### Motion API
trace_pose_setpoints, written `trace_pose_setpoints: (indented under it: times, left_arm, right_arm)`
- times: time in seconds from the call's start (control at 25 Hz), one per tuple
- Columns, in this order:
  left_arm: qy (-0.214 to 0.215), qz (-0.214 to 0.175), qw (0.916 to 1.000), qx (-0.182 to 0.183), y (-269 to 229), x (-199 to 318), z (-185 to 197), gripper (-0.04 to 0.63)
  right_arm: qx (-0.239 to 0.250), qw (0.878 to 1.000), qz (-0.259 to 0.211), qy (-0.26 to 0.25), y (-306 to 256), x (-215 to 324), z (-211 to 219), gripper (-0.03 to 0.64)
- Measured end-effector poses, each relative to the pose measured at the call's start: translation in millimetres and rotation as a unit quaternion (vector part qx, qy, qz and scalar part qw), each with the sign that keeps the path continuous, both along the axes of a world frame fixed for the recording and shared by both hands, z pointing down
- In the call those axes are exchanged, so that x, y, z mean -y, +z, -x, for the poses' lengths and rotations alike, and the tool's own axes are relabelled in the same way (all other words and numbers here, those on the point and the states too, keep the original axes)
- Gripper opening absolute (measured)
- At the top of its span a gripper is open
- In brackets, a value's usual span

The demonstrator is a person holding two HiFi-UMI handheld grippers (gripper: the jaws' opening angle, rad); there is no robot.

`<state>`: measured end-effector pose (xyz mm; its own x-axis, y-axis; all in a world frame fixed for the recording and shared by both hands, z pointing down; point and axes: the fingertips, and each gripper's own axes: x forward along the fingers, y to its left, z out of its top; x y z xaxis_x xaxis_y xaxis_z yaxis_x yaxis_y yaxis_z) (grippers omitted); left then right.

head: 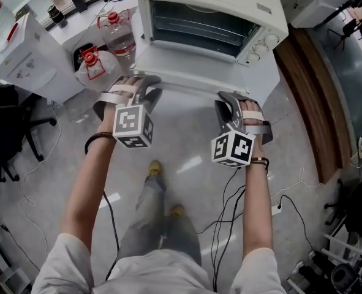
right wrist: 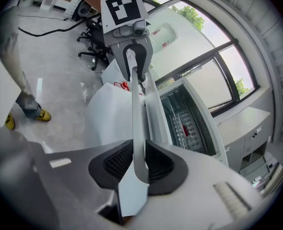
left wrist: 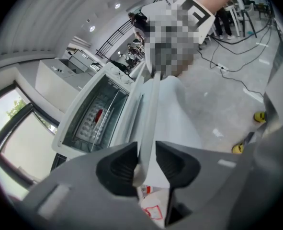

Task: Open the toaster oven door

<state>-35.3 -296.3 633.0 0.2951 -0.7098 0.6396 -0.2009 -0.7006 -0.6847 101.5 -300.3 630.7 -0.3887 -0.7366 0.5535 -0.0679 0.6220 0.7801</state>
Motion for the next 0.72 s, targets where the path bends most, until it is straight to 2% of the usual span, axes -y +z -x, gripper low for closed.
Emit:
trace_pose_setpoints:
  times: [0.4,0.72]
  left_arm:
    - [-0.005,-0.033,0.9994,0.011,49,-18,-2,0.115]
    - [-0.003,-0.052,0.9985,0.02,87,-28,-3,0.184]
  right_arm:
    - [0.019,0.999,-0.036,-0.003,47,-17,-1,0.077]
    - [0.039,0.997,-0.065,0.002,79,-24,-1,0.077]
